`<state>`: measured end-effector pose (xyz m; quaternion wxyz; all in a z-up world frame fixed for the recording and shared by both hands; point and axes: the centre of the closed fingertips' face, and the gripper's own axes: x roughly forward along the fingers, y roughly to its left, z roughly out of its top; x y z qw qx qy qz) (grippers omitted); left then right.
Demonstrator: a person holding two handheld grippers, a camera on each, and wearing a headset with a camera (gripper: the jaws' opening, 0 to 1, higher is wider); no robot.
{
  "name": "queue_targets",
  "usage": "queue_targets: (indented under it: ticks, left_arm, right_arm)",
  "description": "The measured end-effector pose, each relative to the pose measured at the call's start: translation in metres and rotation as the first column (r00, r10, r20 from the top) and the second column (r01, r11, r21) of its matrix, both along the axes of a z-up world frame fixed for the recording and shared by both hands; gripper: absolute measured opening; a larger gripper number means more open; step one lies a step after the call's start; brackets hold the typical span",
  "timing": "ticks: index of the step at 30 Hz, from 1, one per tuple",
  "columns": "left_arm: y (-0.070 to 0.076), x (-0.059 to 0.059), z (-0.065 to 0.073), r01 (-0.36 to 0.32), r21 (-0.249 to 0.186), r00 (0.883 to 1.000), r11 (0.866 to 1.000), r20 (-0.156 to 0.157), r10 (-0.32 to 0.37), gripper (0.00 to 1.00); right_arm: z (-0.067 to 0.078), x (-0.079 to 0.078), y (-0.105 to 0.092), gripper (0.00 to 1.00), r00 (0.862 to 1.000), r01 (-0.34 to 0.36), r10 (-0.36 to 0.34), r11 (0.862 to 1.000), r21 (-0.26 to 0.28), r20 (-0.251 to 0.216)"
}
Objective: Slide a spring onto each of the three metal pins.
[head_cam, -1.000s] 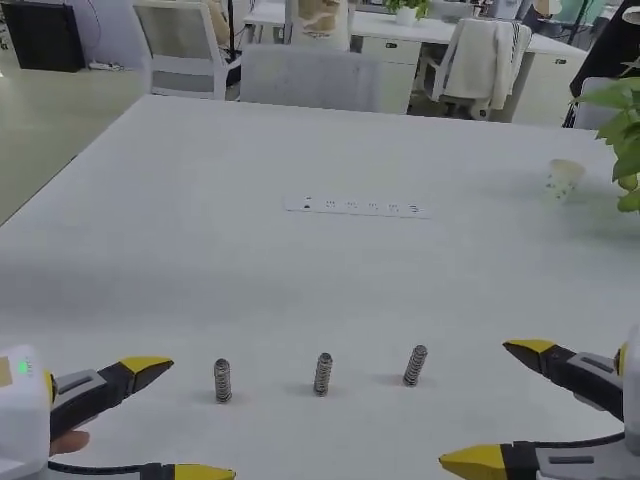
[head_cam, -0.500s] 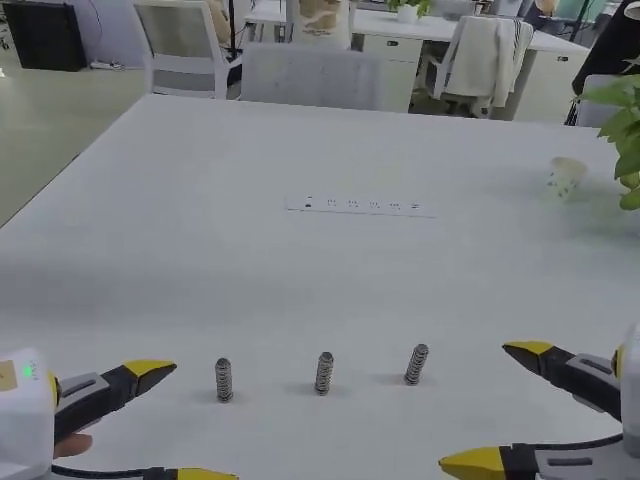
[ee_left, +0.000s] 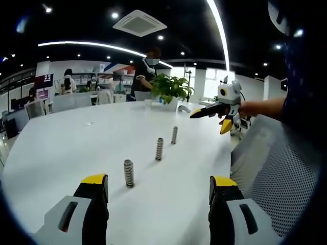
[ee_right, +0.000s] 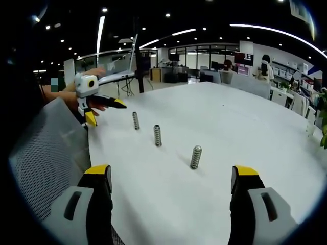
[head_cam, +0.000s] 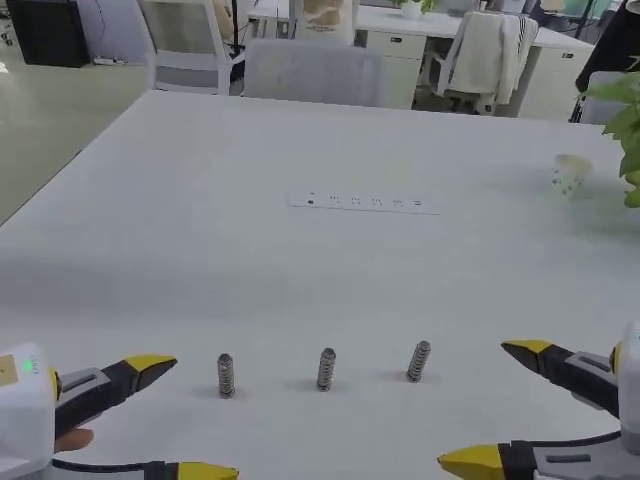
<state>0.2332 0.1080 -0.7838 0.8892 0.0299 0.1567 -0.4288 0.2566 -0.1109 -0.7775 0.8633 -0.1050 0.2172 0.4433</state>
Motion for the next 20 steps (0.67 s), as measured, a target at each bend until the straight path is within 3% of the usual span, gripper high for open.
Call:
queue_targets:
  ticks: [20]
  left_arm:
    - [-0.0001,0.0011,-0.0022,0.002,-0.001,1.000,1.000,-0.007,-0.002,0.78]
  right_arm:
    - [-0.0053,0.0008,0.0009,0.98,1.000,-0.002,0.002,1.000,-0.004,-0.013]
